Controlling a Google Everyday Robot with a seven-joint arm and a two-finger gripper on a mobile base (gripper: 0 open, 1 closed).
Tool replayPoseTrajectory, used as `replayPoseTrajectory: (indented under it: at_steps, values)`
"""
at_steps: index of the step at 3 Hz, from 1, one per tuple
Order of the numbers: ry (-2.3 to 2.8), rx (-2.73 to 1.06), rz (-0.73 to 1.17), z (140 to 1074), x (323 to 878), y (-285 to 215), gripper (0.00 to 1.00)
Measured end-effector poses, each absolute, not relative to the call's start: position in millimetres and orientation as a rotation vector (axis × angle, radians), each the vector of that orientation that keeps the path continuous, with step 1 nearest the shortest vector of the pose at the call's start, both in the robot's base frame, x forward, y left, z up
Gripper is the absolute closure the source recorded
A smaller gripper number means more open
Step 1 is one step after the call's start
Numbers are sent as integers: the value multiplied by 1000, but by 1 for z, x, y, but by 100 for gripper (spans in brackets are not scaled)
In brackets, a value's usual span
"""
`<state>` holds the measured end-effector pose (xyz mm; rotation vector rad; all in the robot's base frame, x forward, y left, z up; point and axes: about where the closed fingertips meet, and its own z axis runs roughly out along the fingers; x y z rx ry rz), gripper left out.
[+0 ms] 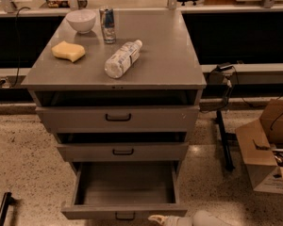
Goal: Close bottom drawer
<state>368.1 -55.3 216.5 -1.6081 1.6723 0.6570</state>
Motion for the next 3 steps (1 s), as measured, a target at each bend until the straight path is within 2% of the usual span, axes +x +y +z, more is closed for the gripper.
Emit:
replayPoseTrajectory:
  at_steps: [2, 3]
  values:
    - [1671, -1607, 663, 216, 367, -52, 86]
    - [1712, -1589, 654, 198, 372, -51, 100]
